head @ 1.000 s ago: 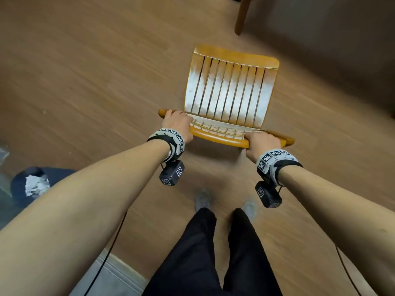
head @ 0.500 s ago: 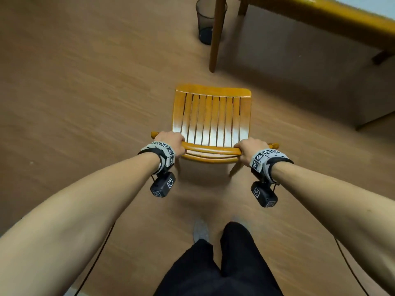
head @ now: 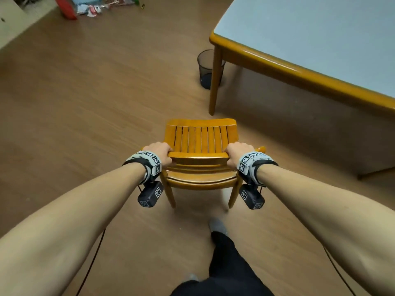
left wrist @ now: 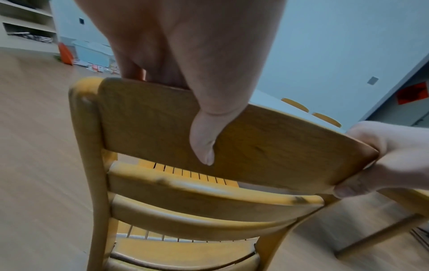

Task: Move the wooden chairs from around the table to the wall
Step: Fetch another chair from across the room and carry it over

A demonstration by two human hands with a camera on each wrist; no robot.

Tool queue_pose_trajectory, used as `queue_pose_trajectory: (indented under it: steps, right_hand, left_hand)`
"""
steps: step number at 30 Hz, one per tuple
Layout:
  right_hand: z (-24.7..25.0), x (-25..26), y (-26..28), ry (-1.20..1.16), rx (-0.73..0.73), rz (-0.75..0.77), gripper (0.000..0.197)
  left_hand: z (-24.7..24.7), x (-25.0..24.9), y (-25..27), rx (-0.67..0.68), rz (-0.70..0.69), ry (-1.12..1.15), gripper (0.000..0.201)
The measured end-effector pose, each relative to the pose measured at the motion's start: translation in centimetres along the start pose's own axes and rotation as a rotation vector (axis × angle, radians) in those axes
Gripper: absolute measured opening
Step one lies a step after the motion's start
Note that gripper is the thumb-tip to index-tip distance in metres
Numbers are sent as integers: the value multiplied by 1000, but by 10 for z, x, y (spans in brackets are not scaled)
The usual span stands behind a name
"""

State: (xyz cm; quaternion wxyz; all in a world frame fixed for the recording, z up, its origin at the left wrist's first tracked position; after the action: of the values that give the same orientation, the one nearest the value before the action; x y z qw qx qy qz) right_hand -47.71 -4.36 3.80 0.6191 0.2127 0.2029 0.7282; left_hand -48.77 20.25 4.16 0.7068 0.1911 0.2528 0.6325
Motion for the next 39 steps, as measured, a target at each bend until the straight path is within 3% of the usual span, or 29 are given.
queue_pose_trajectory:
  steps: [7, 16, 22, 26, 31, 36, 39]
  right_hand:
    - [38, 55, -88, 95, 35, 184, 25]
    - [88, 152, -232, 244, 99, 258, 23]
    - [155, 213, -335, 231, 69, 231, 27]
    - [198, 232, -397, 199, 72, 195, 23]
    - [248, 241, -477, 182, 67, 178, 26]
    - [305, 250, -571, 163, 62, 177, 28]
    - [333, 251, -623, 148, 76, 154, 25]
  left_hand:
    - [22, 64, -31, -35, 162, 94, 8]
    - [52, 180, -108, -54, 258, 208, 10]
    - [127, 263, -187, -77, 228, 225, 10]
    - [177, 299, -245, -80, 196, 169, 32]
    - [237, 331, -324, -50, 175, 138, 38]
    - [305, 362, -409, -8, 170, 111, 24]
    - [344, 377, -459, 9, 172, 91, 26]
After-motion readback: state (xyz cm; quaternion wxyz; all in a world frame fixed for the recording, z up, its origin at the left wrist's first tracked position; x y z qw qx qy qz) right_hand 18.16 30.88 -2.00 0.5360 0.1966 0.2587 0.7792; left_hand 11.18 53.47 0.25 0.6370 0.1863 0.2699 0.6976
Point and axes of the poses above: each hand's wrist, its own y-axis away from the middle knuckle, its own z-axis out of the back of the hand, x = y × z, the point moved 7 cm from there along -y, towards the middle knuckle, and after that the axes turned 5 degrees about -z, right-handed, at the moved point
